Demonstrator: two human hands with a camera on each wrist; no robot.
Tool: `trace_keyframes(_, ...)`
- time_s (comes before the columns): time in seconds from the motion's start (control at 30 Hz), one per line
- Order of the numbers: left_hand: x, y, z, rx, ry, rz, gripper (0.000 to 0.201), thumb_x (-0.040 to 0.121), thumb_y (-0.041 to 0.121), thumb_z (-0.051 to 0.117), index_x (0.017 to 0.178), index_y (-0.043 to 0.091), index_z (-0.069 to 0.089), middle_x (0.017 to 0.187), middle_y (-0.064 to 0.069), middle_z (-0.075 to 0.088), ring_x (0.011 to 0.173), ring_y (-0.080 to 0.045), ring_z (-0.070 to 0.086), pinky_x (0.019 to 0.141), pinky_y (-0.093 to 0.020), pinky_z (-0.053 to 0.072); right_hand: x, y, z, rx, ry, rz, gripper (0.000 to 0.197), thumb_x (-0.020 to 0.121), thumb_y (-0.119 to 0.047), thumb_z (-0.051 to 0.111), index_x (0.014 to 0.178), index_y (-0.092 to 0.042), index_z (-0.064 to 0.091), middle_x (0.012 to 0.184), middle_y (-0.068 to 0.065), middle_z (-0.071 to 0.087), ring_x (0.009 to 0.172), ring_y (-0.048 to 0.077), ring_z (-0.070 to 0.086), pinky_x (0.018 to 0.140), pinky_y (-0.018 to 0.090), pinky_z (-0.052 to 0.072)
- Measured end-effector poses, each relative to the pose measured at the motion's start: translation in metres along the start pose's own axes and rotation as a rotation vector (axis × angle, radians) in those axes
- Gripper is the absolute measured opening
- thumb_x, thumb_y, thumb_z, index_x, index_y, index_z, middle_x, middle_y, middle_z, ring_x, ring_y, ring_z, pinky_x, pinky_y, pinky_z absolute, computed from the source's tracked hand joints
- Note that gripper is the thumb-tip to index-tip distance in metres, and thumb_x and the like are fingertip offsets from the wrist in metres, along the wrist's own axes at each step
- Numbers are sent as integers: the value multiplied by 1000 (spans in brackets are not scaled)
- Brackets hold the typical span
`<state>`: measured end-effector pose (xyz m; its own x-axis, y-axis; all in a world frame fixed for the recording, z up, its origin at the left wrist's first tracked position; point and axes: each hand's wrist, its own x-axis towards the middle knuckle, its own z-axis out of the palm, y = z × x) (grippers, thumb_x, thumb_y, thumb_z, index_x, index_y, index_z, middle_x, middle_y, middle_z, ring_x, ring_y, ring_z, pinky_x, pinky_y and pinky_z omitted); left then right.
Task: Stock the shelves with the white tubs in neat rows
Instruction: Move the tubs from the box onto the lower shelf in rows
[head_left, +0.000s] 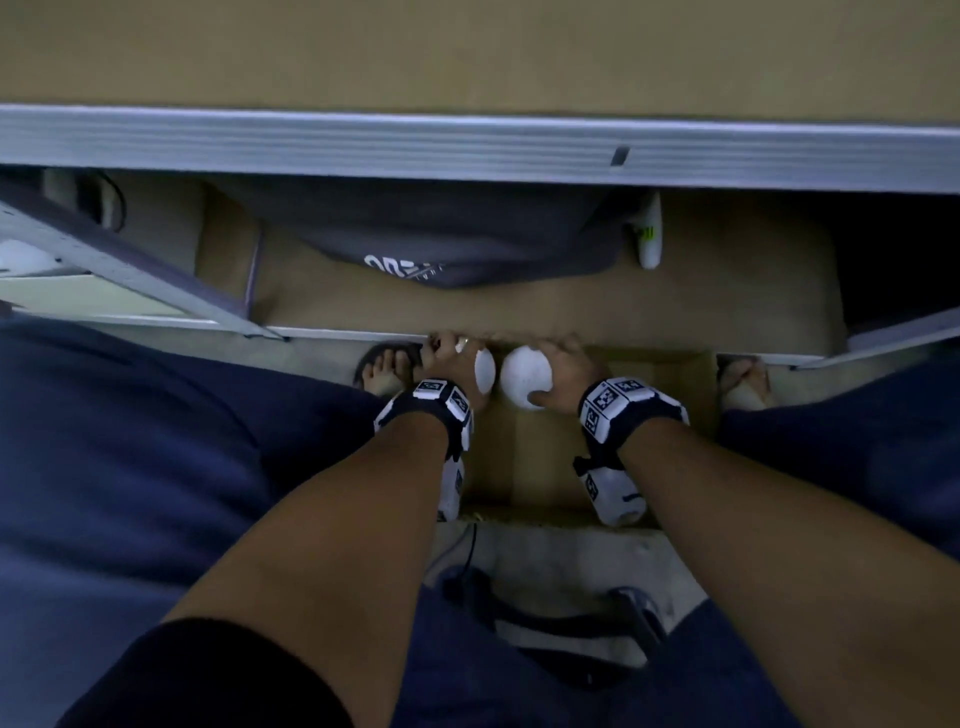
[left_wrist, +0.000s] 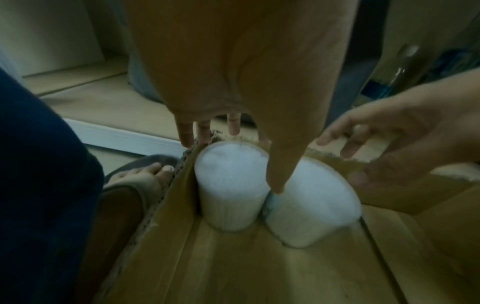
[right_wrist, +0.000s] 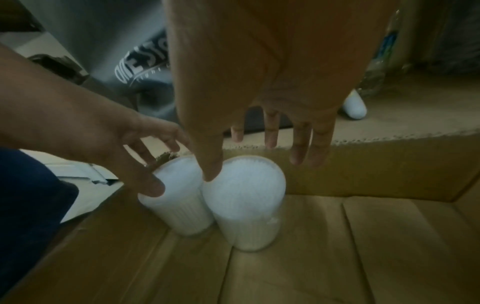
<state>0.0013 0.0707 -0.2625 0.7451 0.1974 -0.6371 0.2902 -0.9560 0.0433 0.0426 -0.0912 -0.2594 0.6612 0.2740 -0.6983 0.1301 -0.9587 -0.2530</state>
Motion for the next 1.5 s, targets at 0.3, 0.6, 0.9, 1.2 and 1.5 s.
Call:
trace_keyframes(0.3, 16, 4, 23, 80, 162, -1, 73, 33, 60, 79, 103, 45, 67, 101, 0, 68, 80, -29, 68, 68, -42, 56, 15, -12, 29, 59, 45, 7, 88, 63, -30, 84, 137, -35, 36, 147, 7, 12, 118, 40, 44, 94, 39, 47)
trace_keyframes(0.6, 10, -3, 15, 49, 107, 38, 66, 77, 39, 67, 135, 36, 37, 142, -10, 29, 125, -38, 38, 103, -52, 32, 12, -24, 26, 56, 83, 27, 84, 61, -15, 83, 132, -31, 40, 142, 9, 17, 110, 40, 50, 88, 41, 55)
trace_keyframes(0.9, -26, 4, -48, -47, 29, 55, 73, 62, 39, 71, 126, 36, 36, 130, -10, 40, 125, -40, 39, 101, -54, 37, -27, -35, -32, 36, 28, 9, 75, 74, -19, 71, 136, -34, 32, 143, 9, 21, 130, 41, 31, 99, 46, 44)
trace_keyframes(1.2, -83, 5, -137, -91, 100, 127, 94, 50, 42, 82, 132, 34, 36, 128, -9, 41, 123, -37, 40, 99, -47, 44, -107, -54, -114, -107, 157, -90, 91, 63, -31, 81, 140, -35, 31, 138, 10, 29, 124, 42, 36, 92, 45, 45)
trace_keyframes(1.5, -165, 5, -220, -67, 199, 211, 89, 59, 44, 81, 136, 35, 38, 132, -6, 43, 123, -31, 40, 95, -42, 47, -190, -67, -179, -73, 250, -153, 90, 65, -37, 80, 140, -39, 31, 134, 7, 32, 123, 36, 35, 87, 46, 49)
